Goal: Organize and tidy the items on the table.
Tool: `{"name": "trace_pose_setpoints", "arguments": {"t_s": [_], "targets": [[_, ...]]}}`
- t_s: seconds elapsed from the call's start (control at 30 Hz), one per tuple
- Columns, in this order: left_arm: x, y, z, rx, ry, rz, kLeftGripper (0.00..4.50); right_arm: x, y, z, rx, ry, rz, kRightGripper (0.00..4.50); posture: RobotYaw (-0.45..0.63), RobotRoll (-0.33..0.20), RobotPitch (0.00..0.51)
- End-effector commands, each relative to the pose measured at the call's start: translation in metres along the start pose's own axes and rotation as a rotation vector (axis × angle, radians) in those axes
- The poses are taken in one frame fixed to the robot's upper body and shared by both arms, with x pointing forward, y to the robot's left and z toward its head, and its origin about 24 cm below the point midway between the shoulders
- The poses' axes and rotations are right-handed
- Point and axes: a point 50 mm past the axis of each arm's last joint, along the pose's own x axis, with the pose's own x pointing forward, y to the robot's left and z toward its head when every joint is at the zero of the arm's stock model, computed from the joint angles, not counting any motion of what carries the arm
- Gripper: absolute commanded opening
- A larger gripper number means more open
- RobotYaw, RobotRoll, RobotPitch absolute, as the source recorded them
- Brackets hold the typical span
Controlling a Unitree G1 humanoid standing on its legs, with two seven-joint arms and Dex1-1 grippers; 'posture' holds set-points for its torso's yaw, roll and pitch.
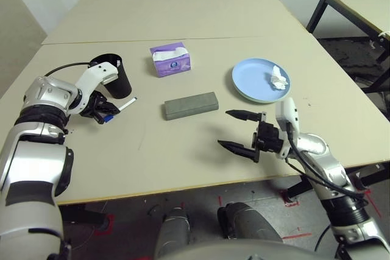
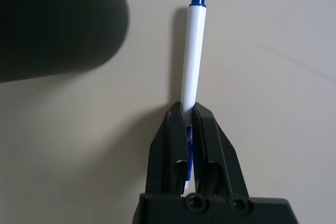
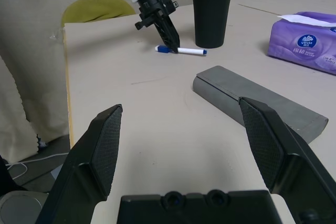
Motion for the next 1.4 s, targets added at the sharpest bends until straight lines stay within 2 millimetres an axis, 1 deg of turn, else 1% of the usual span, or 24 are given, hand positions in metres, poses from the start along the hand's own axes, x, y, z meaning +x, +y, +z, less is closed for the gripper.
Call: {"name": "trace_pose_setpoints", "arguments": {"t_s": [0.03, 0.13, 0.2, 0.3, 0.43, 0.47, 0.53, 0.67, 0.77, 0.9, 1.03, 1.13, 1.27, 1.4], "targets": [[0.004, -0.011, -0.006, 0.038, 0.039, -0.132, 0.02, 0.001, 0.001, -0.003, 0.001, 0.021, 0.015, 4.50, -0.19, 0.000, 0.091], [-0.003, -0.019, -0.002, 0.073, -0.003, -0.228, 0.02, 0.002, 0.000, -0.003, 0.004, 0.020, 0.013, 4.50, -0.18, 0.000, 0.091], [-0.015, -0.023, 0.005, 0.089, -0.080, -0.268, 0.02, 0.002, 0.000, -0.004, 0.006, 0.019, 0.010, 4.50, -0.18, 0.000, 0.090], [-0.035, -0.027, 0.017, 0.115, -0.251, -0.300, 0.02, 0.001, -0.001, -0.004, 0.015, 0.019, 0.006, 4.50, -0.16, 0.000, 0.089], [-0.064, -0.034, 0.033, 0.076, -0.546, -0.326, 0.02, 0.000, -0.005, -0.005, 0.033, 0.005, -0.034, 4.50, -0.15, 0.000, 0.087], [-0.070, -0.034, 0.036, 0.064, -0.619, -0.307, 0.02, 0.000, -0.007, -0.005, 0.040, 0.000, -0.057, 4.50, -0.14, 0.000, 0.086], [-0.076, -0.035, 0.040, 0.044, -0.708, -0.273, 0.02, -0.001, -0.009, -0.006, 0.047, -0.003, -0.085, 4.50, -0.13, 0.000, 0.087], [-0.090, -0.030, 0.042, -0.015, -0.898, -0.110, 0.02, 0.002, -0.014, -0.006, 0.081, -0.025, -0.157, 4.50, -0.11, 0.000, 0.087], [-0.095, -0.028, 0.042, -0.044, -0.984, -0.017, 0.02, 0.004, -0.013, -0.007, 0.087, -0.020, -0.162, 4.50, -0.10, 0.000, 0.089], [-0.107, -0.020, 0.043, -0.093, -1.121, 0.160, 0.02, 0.004, -0.010, -0.011, 0.090, 0.002, -0.147, 4.50, -0.09, 0.000, 0.090], [-0.112, -0.011, 0.043, -0.123, -1.184, 0.302, 0.02, 0.004, -0.011, -0.011, 0.088, 0.006, -0.145, 4.50, -0.08, 0.000, 0.088], [-0.107, -0.002, 0.042, -0.143, -1.189, 0.403, 0.02, 0.003, -0.012, -0.010, 0.082, 0.010, -0.145, 4.50, -0.08, 0.000, 0.087], [-0.088, 0.006, 0.038, -0.150, -1.148, 0.499, 0.02, 0.002, -0.014, -0.008, 0.075, 0.013, -0.145, 4.50, -0.08, 0.000, 0.089], [-0.068, 0.010, 0.040, -0.193, -1.148, 0.529, 0.02, 0.000, -0.014, -0.007, 0.073, 0.018, -0.144, 4.50, -0.09, 0.000, 0.091]]}}
